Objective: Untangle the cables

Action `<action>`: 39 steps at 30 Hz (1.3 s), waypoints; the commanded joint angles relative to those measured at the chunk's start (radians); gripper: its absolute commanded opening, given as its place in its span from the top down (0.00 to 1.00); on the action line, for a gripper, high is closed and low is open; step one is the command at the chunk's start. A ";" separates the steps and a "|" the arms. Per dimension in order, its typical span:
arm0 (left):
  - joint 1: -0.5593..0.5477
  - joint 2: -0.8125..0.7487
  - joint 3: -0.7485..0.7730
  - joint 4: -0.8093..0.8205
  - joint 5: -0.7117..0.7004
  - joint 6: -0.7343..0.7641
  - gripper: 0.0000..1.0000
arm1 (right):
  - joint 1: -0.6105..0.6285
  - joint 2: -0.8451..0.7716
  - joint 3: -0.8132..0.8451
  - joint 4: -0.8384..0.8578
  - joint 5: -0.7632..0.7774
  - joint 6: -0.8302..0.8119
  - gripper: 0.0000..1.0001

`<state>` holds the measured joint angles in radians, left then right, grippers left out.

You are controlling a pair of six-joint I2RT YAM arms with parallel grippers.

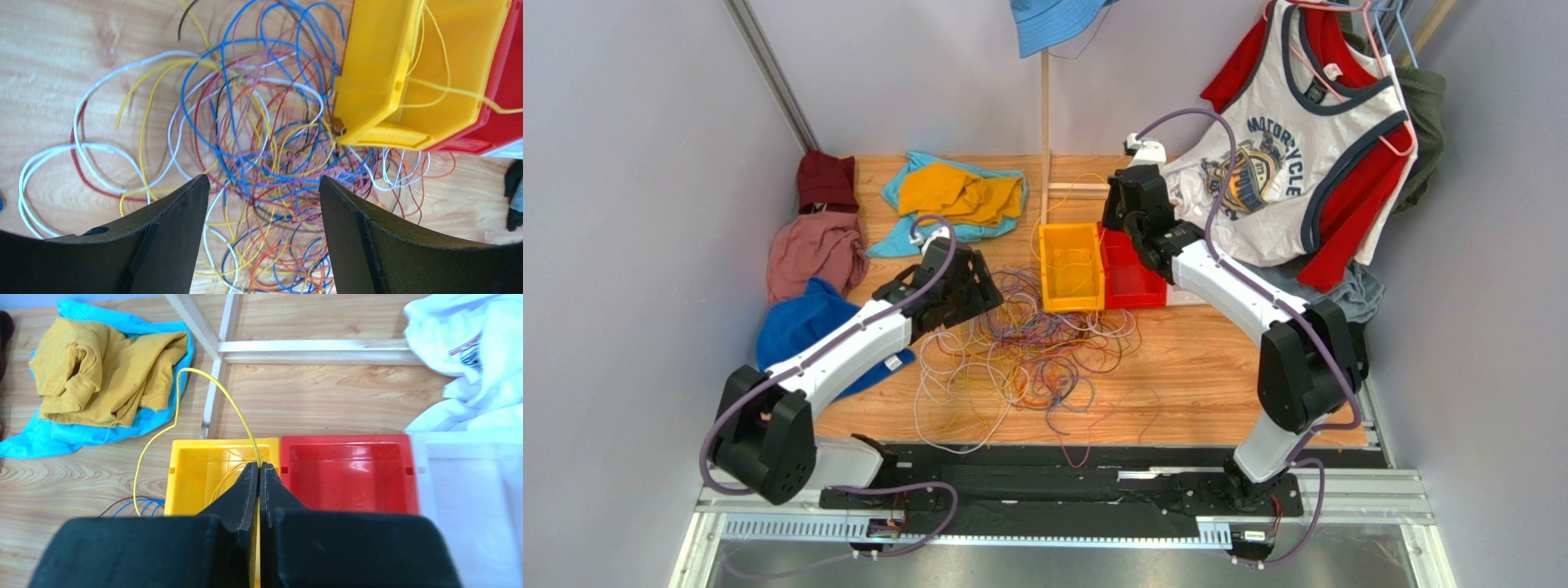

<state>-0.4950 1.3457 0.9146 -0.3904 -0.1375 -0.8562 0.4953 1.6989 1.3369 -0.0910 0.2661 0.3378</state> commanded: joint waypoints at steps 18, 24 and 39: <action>-0.001 -0.318 -0.233 -0.010 0.013 -0.087 0.26 | 0.084 -0.183 -0.231 0.045 0.378 -0.108 1.00; -0.001 -0.313 -0.241 0.005 0.022 -0.095 0.27 | 0.092 -0.266 -0.239 0.033 0.406 -0.131 1.00; -0.001 -0.327 -0.263 0.018 0.045 -0.107 0.28 | 0.149 -0.170 -0.171 0.082 0.400 -0.171 1.00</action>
<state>-0.4950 1.0428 0.6571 -0.3923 -0.1078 -0.9432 0.6327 1.4380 1.0908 -0.0750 0.6617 0.1925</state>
